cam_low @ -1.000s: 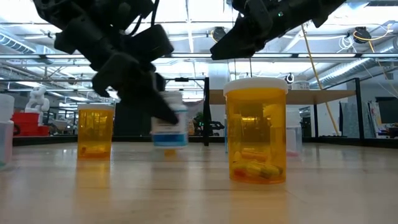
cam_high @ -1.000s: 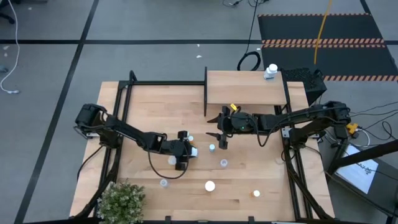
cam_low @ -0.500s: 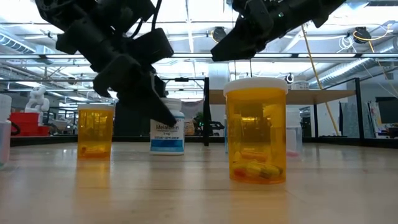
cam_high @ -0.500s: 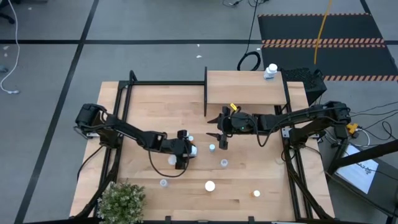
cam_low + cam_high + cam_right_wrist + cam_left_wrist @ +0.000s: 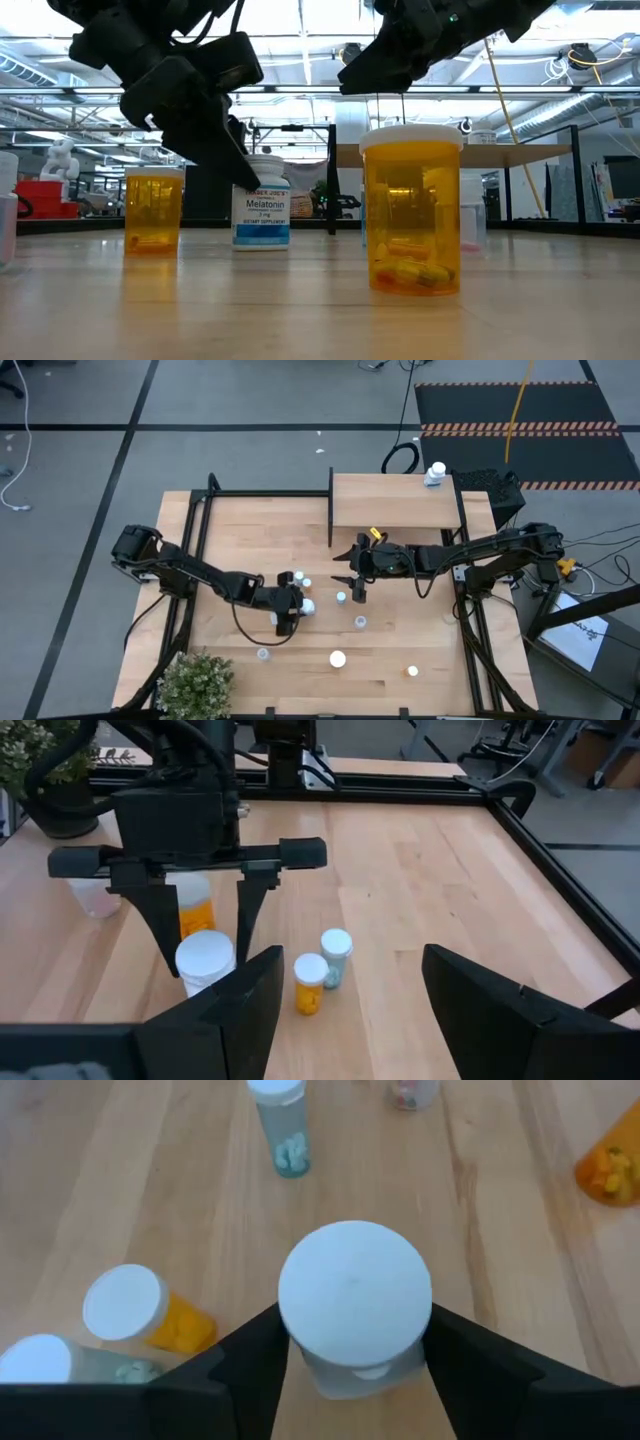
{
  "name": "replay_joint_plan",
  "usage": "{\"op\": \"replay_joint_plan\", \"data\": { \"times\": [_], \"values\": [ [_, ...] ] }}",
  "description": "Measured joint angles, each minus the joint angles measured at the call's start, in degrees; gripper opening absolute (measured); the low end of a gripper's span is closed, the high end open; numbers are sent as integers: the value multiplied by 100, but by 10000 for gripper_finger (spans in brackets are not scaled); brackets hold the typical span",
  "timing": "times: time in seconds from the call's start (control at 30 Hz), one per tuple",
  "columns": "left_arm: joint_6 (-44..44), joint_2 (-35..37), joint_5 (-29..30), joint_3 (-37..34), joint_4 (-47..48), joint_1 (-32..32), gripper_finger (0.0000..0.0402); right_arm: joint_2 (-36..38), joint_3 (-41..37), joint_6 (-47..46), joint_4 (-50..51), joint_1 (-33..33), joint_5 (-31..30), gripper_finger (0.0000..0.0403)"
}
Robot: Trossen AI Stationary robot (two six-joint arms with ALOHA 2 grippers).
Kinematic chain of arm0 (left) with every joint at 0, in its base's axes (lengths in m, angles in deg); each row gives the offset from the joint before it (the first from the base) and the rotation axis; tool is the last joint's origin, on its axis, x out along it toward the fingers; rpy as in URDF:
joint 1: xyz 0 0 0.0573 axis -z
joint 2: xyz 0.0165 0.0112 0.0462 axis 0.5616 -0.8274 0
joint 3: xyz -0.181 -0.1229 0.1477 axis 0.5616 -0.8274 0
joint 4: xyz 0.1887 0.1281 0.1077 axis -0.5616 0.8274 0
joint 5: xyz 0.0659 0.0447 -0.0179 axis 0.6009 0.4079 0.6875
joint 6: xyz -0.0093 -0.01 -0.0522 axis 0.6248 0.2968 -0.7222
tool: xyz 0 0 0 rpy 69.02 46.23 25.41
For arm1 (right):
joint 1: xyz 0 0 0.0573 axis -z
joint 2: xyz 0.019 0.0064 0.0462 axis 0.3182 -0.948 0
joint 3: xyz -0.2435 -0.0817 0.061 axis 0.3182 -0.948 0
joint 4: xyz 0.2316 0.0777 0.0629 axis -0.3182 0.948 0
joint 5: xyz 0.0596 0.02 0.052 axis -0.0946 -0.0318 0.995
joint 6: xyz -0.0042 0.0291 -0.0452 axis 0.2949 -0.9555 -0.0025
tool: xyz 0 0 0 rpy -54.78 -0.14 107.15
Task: Pick and place medicine bottles onto shelf by color
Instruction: Put the white pill bottle on the shelf aligned with the other white pill bottle
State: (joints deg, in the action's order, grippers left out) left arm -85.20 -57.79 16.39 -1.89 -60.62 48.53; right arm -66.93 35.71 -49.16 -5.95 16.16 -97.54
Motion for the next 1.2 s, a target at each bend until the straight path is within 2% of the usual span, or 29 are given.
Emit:
{"op": "replay_joint_plan", "data": {
  "times": [0.23,0.37,0.5,0.8,0.97,1.07,1.2],
  "values": [
    [-163,0,85,0,-101,-2,188,0,0,-228,4,2,-31,235],
    [-420,0,219,0,-93,-6,188,0,0,-248,4,2,-37,235],
    [-363,0,218,0,-95,96,211,0,0,-248,6,2,-42,235],
    [-154,13,331,0,-98,152,290,0,0,-231,10,2,-31,235],
    [362,314,330,-2,-10,180,299,0,0,-244,12,2,-27,235],
    [801,622,312,4,19,180,291,0,0,-244,25,2,-26,235],
    [1715,844,303,-4,579,180,271,0,0,-244,69,2,-24,235]
  ]
}}
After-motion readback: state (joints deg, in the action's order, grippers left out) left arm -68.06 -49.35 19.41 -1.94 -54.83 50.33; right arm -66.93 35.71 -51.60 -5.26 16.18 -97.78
